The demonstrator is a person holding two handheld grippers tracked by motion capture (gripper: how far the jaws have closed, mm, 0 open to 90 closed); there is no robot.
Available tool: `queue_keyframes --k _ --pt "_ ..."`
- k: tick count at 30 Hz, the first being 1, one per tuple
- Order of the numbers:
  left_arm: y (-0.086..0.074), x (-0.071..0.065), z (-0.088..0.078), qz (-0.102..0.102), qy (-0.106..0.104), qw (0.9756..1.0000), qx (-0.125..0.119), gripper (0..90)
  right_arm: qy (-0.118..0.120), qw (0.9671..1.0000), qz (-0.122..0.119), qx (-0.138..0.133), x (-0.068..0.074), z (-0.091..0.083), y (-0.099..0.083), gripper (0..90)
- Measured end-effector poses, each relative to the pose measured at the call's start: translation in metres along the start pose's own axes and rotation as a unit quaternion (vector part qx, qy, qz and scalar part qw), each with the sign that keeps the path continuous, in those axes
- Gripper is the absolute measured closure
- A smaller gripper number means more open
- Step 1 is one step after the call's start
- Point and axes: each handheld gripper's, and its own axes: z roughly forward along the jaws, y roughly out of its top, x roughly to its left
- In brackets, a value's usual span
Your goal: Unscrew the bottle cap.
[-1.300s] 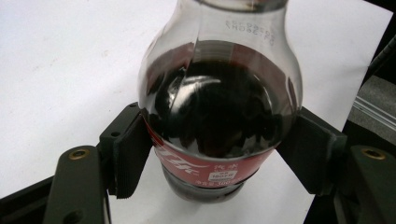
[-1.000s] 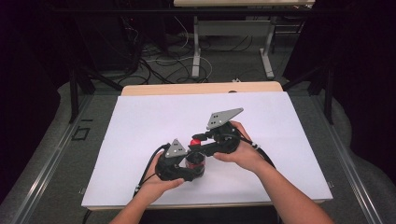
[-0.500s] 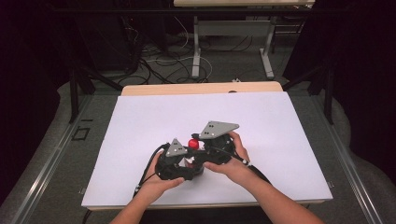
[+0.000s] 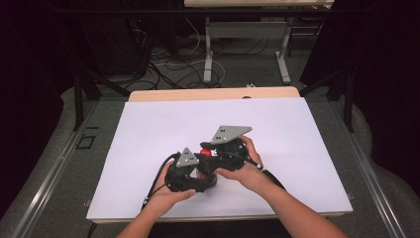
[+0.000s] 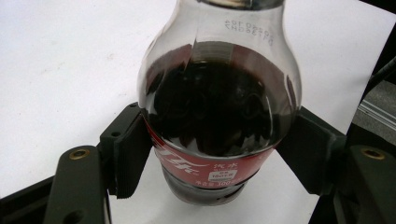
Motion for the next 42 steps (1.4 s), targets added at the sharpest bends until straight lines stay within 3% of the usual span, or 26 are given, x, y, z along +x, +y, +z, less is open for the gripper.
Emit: queue_keyframes --k 4,8,9,11,13,18,20,25,29,35,42 --pt "0.0 -0.001 0.001 0.006 -0.003 1.0 0.0 30.8 0.043 0.9986 -0.029 0.013 -0.008 -0.002 0.002 60.8" --pt "0.0 -0.003 0.002 0.008 -0.01 0.9999 0.002 30.8 0.093 0.9941 -0.055 0.016 -0.019 -0.003 0.002 60.8" --pt "0.0 -0.004 0.002 0.006 -0.01 0.9999 0.002 30.8 0.101 0.9929 -0.058 0.022 -0.022 -0.003 0.002 60.7" --pt "0.0 -0.003 0.002 0.006 -0.01 0.9999 0.003 30.7 0.106 0.9931 -0.041 0.027 -0.023 -0.004 0.002 58.3" --pt "0.0 -0.002 0.002 0.004 -0.006 1.0 0.003 30.7 0.084 0.9957 -0.037 0.011 -0.022 -0.005 0.001 47.1" --pt "-0.001 0.002 0.001 -0.001 -0.002 1.0 0.002 30.7 0.045 0.9988 -0.016 0.0 -0.012 -0.011 0.0 45.2" --pt "-0.001 0.003 0.0 -0.003 0.0 1.0 0.003 30.7 0.031 0.9993 -0.022 0.001 -0.008 -0.012 -0.001 46.2" --pt "0.0 0.002 0.001 0.0 -0.001 1.0 0.006 30.7 0.028 0.9988 -0.041 -0.004 -0.001 -0.006 -0.002 47.0" --pt "0.0 0.0 0.002 0.001 -0.004 1.0 0.007 30.8 0.027 0.9989 -0.037 -0.001 0.0 -0.003 -0.002 48.3" --pt "0.0 -0.001 0.002 0.005 -0.004 1.0 0.007 30.8 0.021 0.9988 -0.043 0.0 -0.001 0.001 -0.002 57.0" --pt "0.0 -0.001 0.003 0.004 -0.004 1.0 0.006 30.7 0.043 0.9982 -0.043 0.003 -0.009 0.003 0.0 60.3"
